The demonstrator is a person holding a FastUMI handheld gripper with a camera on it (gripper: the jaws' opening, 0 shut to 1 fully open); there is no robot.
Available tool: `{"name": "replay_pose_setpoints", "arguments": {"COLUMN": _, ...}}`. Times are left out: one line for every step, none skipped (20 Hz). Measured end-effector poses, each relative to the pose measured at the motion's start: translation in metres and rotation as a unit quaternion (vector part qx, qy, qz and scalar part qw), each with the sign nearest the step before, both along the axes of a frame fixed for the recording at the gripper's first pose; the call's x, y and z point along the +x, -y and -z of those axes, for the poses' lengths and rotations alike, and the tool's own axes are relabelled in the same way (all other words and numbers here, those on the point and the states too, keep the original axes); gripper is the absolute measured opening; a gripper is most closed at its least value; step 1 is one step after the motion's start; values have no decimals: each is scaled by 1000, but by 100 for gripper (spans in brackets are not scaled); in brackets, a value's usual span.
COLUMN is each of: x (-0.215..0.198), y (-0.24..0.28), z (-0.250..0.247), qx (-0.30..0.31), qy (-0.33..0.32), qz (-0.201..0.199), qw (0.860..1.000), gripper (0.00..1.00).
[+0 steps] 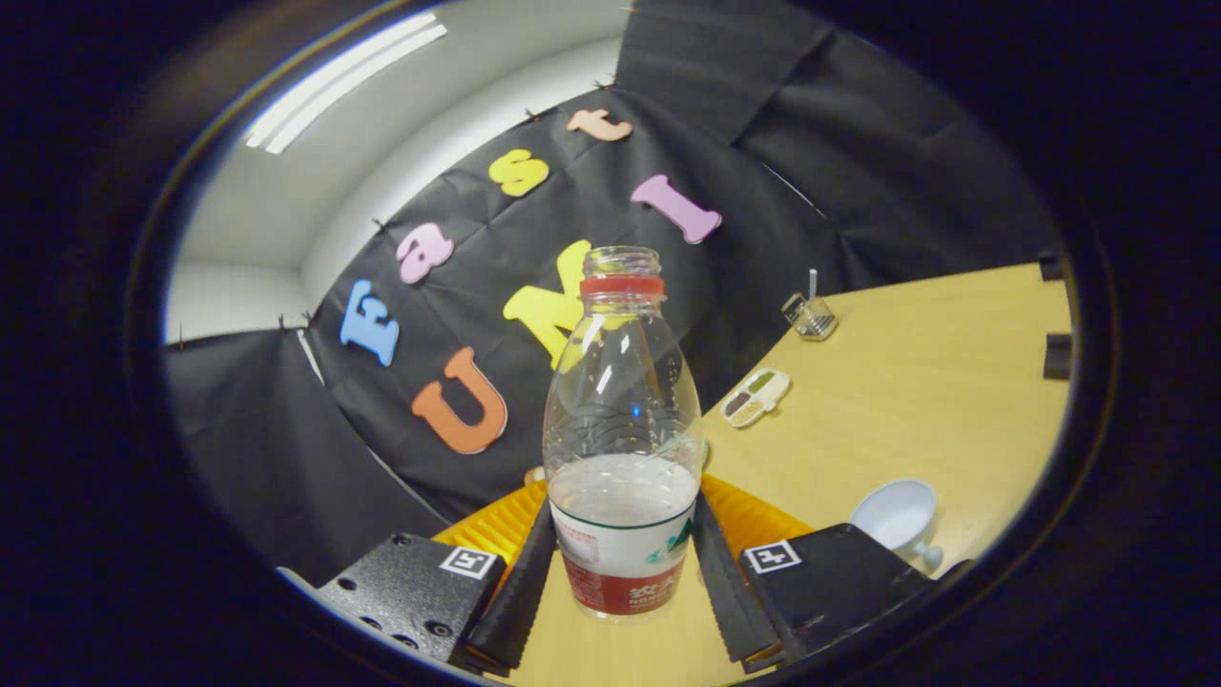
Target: Take the bottle from table, then pour the juice into the cup, finally place the bottle on the coaster
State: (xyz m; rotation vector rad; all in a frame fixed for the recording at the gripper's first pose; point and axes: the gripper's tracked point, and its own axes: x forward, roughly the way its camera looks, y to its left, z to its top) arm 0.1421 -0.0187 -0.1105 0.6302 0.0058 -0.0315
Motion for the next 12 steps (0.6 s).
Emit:
{"name": "replay_pose_setpoints", "arguments": {"x": 2, "y": -2, "z": -3, "qx": -31, "qy": 6, "qz": 4, "qw": 999, "gripper": 79}}
{"name": "replay_pose_setpoints", "arguments": {"x": 2, "y": -6, "z": -7, "qx": -55, "qy": 13, "qz": 2, "qw": 998, "gripper": 79}}
{"name": "replay_pose_setpoints", "arguments": {"x": 4, "y": -8, "z": -10, "qx": -70, "qy": 23, "qz": 4, "qw": 997, "gripper": 79}}
{"name": "replay_pose_setpoints", "arguments": {"x": 7, "y": -9, "z": -11, "qx": -85, "qy": 30, "qz": 2, "qw": 996, "gripper": 79}}
{"name": "replay_pose_setpoints", "arguments": {"x": 5, "y": -9, "z": -13, "qx": -105, "qy": 35, "qz": 0, "qw": 994, "gripper": 79}}
{"name": "replay_pose_setpoints", "arguments": {"x": 7, "y": -8, "z": -12, "qx": -131, "qy": 32, "qz": 1, "qw": 991, "gripper": 79}}
{"name": "replay_pose_setpoints", "arguments": {"x": 10, "y": -7, "z": -14, "qx": -159, "qy": 32, "qz": 5, "qw": 987, "gripper": 79}}
{"name": "replay_pose_setpoints", "arguments": {"x": 12, "y": -6, "z": -18, "qx": -182, "qy": 39, "qz": 9, "qw": 982, "gripper": 80}}
{"name": "replay_pose_setpoints", "arguments": {"x": 17, "y": -7, "z": -21, "qx": -196, "qy": 46, "qz": 13, "qw": 979, "gripper": 80}}
{"name": "replay_pose_setpoints", "arguments": {"x": 20, "y": -11, "z": -21, "qx": -210, "qy": 53, "qz": 11, "qw": 976, "gripper": 80}}
{"name": "replay_pose_setpoints", "arguments": {"x": 23, "y": -11, "z": -21, "qx": -222, "qy": 55, "qz": 11, "qw": 973, "gripper": 80}}
{"name": "replay_pose_setpoints", "arguments": {"x": 28, "y": -14, "z": -20, "qx": -238, "qy": 56, "qz": 9, "qw": 970, "gripper": 80}}
